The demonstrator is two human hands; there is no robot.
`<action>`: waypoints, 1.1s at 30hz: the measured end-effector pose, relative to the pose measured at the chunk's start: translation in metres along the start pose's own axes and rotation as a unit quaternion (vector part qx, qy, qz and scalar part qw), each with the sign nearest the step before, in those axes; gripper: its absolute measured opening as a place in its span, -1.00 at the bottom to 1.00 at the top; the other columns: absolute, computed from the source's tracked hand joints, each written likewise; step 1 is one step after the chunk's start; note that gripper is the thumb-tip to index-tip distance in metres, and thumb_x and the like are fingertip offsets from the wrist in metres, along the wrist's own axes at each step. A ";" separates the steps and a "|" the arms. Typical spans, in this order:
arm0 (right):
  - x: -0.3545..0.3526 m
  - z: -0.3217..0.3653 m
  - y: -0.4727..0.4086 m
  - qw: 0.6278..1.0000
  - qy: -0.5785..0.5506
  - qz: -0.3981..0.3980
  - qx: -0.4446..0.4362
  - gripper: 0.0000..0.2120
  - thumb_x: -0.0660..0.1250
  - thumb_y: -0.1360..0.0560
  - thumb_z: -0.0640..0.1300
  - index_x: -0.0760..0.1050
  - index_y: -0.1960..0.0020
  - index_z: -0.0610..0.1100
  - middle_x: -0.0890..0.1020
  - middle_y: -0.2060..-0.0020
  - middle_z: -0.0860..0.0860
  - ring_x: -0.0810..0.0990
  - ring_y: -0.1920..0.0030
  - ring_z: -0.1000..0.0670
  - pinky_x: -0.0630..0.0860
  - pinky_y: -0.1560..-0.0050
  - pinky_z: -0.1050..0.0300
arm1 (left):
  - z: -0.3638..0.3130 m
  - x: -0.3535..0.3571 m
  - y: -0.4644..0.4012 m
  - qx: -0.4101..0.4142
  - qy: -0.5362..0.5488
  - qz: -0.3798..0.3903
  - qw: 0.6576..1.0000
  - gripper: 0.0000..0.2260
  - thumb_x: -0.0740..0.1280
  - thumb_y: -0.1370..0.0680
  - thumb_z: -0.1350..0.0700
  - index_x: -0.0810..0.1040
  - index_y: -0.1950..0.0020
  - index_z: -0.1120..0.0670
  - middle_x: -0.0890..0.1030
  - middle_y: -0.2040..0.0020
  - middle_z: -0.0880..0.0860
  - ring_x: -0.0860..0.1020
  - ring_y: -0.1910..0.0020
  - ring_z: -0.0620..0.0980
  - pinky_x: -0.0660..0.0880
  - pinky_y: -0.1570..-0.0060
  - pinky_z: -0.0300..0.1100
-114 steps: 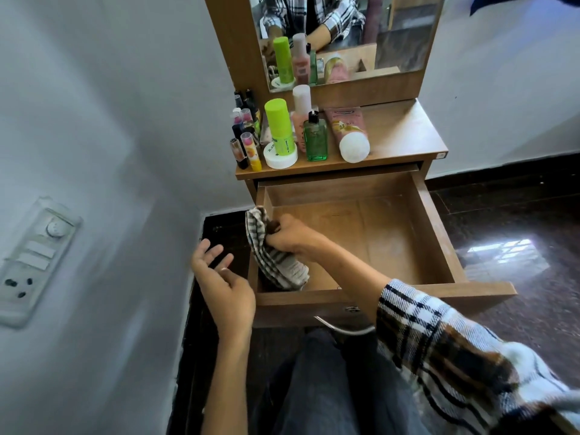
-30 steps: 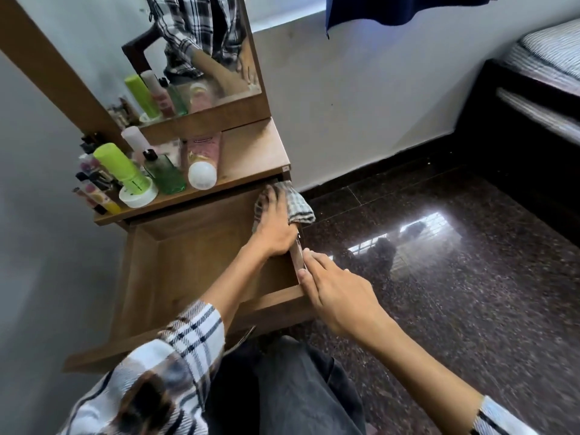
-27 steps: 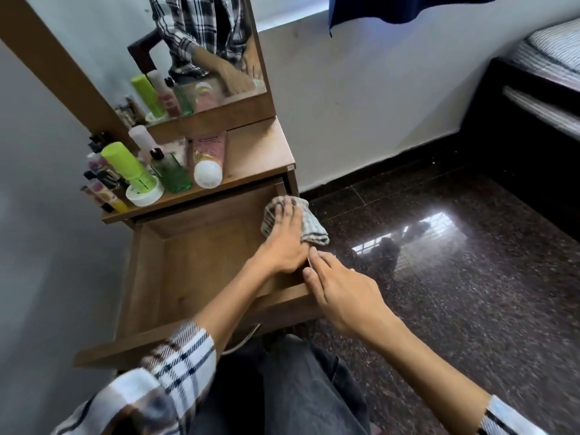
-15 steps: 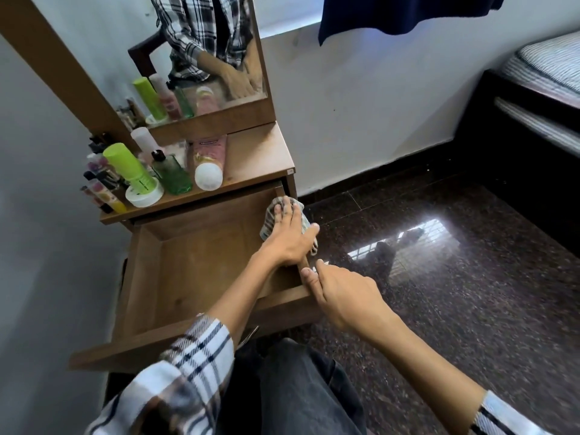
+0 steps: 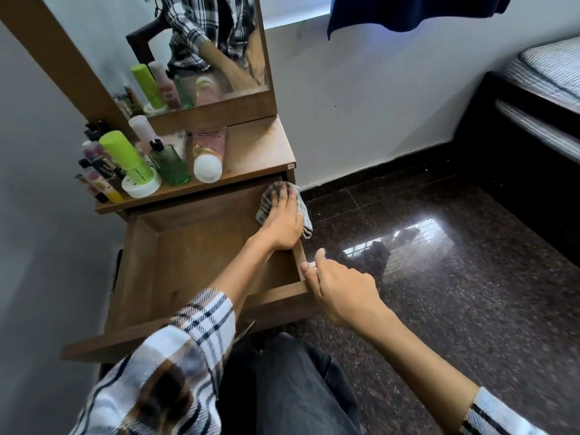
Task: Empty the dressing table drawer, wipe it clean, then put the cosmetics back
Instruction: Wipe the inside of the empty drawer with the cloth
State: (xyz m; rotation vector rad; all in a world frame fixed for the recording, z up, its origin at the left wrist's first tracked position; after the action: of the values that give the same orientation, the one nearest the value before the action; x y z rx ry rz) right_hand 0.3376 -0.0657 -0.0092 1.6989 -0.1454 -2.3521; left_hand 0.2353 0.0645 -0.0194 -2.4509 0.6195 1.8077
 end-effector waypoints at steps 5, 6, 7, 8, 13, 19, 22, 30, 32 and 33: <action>0.006 0.001 0.000 1.000 -0.022 -0.004 0.006 -0.42 -0.15 -0.63 0.07 -0.14 -0.53 -0.22 0.11 -0.50 -0.14 0.44 -0.32 -0.16 0.48 -0.09 -0.09 | -0.006 0.016 0.042 0.018 0.045 0.055 0.997 -0.47 -0.05 -0.66 0.12 -0.29 -0.49 0.25 -0.36 -0.48 0.21 -0.35 -0.47 0.15 -0.35 -0.35 -0.18; 0.008 0.000 -0.001 0.998 -0.065 0.008 0.005 -0.43 -0.13 -0.63 0.06 -0.17 -0.54 -0.19 0.03 -0.52 -0.15 0.32 -0.41 -0.15 0.43 -0.23 -0.11 | -0.006 0.018 0.050 0.025 0.051 0.067 0.996 -0.47 -0.04 -0.66 0.11 -0.28 -0.49 0.23 -0.37 -0.48 0.19 -0.35 -0.47 0.14 -0.35 -0.35 -0.19; 0.008 -0.003 -0.003 0.993 -0.118 0.021 0.005 -0.43 -0.11 -0.64 0.05 -0.19 -0.54 -0.15 -0.01 -0.52 -0.15 0.22 -0.47 -0.14 0.34 -0.33 -0.11 | -0.007 0.018 0.057 0.032 0.061 0.081 0.994 -0.47 -0.03 -0.66 0.11 -0.27 -0.50 0.21 -0.37 -0.49 0.17 -0.35 -0.47 0.12 -0.34 -0.36 -0.19; 0.008 -0.007 -0.005 0.985 -0.170 0.024 0.007 -0.45 -0.07 -0.64 0.02 -0.17 -0.54 -0.12 0.01 -0.51 -0.16 0.20 -0.47 -0.14 0.28 -0.38 -0.08 | -0.007 0.016 0.063 0.039 0.074 0.095 0.992 -0.47 -0.02 -0.66 0.10 -0.25 -0.51 0.19 -0.36 -0.49 0.14 -0.33 -0.48 0.10 -0.31 -0.38 -0.20; -0.013 -0.023 -0.030 0.955 -0.273 -0.113 -0.006 -0.68 0.22 -0.58 -0.11 0.44 -0.33 -0.02 0.40 -0.12 -0.01 0.50 -0.05 0.04 0.43 -0.22 0.10 | -0.005 0.005 0.085 0.052 0.125 0.156 0.978 -0.54 -0.01 -0.66 0.05 -0.07 -0.54 0.08 -0.19 -0.54 0.01 -0.19 -0.51 -0.05 -0.20 -0.39 -0.29; -0.034 -0.001 -0.065 0.966 -0.241 0.013 -0.091 -0.72 0.42 -0.46 -0.08 0.59 -0.17 -0.02 0.52 -0.01 0.02 0.56 -0.01 0.01 0.47 0.06 0.21 | 0.011 -0.023 0.100 0.011 0.252 0.097 0.963 -0.71 0.15 -0.61 0.25 0.49 -0.30 0.13 0.51 -0.29 0.07 0.44 -0.29 -0.03 0.33 -0.33 -0.14; -0.030 0.001 -0.061 0.982 -0.158 0.048 -0.095 -0.54 0.52 -0.34 -0.07 0.56 -0.22 -0.01 0.39 -0.03 0.04 0.45 -0.03 0.03 0.46 -0.08 0.14 | 0.035 -0.026 0.117 -0.040 0.251 -0.004 0.967 -0.75 0.20 -0.59 0.21 0.54 -0.23 0.09 0.57 -0.19 0.00 0.51 -0.13 -0.14 0.43 -0.15 -0.28; -0.025 0.008 -0.066 0.986 -0.118 -0.039 -0.110 -0.69 0.56 -0.28 -0.14 0.66 -0.02 -0.05 0.47 0.00 0.01 0.50 0.02 0.00 0.51 -0.01 0.13 | 0.056 -0.001 0.135 -0.134 0.231 -0.184 0.946 -0.78 0.20 -0.58 0.25 0.55 -0.17 0.17 0.60 -0.11 0.07 0.52 -0.01 -0.07 0.35 0.03 -0.41; -0.026 0.009 -0.081 0.983 -0.134 -0.069 -0.108 -0.71 0.54 -0.30 -0.16 0.67 -0.01 -0.07 0.52 -0.01 0.00 0.50 0.05 0.04 0.50 0.01 0.18 | 0.055 0.005 0.134 -0.138 0.224 -0.196 0.945 -0.79 0.20 -0.58 0.24 0.56 -0.15 0.17 0.62 -0.08 0.08 0.53 0.00 -0.04 0.38 0.01 -0.31; -0.027 0.009 -0.091 0.981 -0.141 -0.082 -0.108 -0.72 0.54 -0.30 -0.17 0.67 -0.01 -0.09 0.54 -0.02 0.00 0.50 0.06 0.06 0.49 0.01 0.20 | 0.056 0.007 0.134 -0.140 0.225 -0.199 0.943 -0.80 0.20 -0.58 0.24 0.56 -0.14 0.16 0.62 -0.06 0.07 0.54 0.00 -0.03 0.39 0.00 -0.28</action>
State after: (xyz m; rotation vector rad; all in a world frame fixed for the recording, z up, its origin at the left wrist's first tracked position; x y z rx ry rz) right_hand 0.3250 0.0282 -0.0005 1.3201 0.2034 -2.6090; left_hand 0.1417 -0.0464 -0.0160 -2.9250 -0.1492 1.2621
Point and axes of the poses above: each hand's wrist, its own y-axis away from the middle knuckle, its own x-axis out of the palm, z = x × y, the point moved 2 cm from there along -y, towards the middle knuckle
